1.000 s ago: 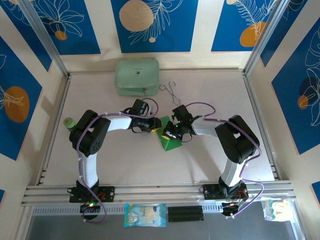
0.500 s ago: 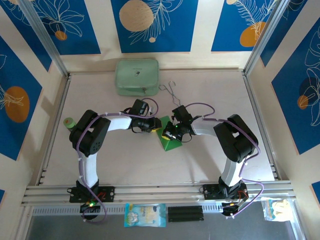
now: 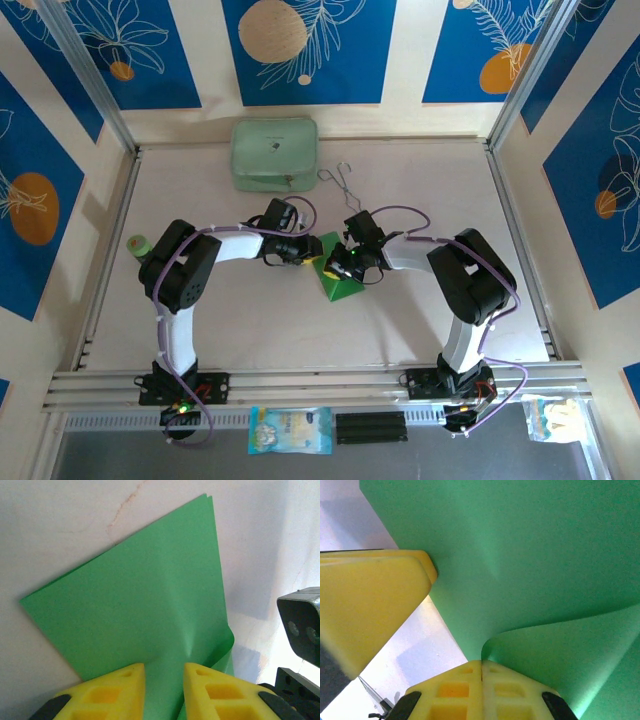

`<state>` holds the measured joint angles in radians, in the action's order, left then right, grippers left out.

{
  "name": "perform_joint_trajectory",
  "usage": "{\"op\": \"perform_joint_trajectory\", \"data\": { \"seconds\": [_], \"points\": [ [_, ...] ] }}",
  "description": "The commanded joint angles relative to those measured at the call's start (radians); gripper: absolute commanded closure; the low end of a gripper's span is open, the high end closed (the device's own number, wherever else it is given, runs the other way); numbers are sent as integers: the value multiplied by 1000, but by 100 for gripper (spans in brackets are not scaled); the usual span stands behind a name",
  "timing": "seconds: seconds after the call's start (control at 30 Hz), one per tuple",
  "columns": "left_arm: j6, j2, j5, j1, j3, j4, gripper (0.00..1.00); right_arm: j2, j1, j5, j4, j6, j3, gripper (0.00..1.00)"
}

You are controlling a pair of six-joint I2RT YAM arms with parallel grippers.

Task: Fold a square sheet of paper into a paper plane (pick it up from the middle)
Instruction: Fold the triangle a second time at the center of the table.

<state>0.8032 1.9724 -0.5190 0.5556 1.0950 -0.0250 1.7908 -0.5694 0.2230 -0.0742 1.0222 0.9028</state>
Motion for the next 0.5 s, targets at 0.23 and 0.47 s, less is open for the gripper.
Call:
{"op": "perform_joint_trajectory", "data": {
  "seconds": [0.23,0.47],
  "points": [
    [-9,28,14,11,-11,41,73,24,-3,-25,-25,6,-16,100],
    [-9,27,15,11,-8,45,73,33,-5,-25,-29,1,-14,100]
  ]
}}
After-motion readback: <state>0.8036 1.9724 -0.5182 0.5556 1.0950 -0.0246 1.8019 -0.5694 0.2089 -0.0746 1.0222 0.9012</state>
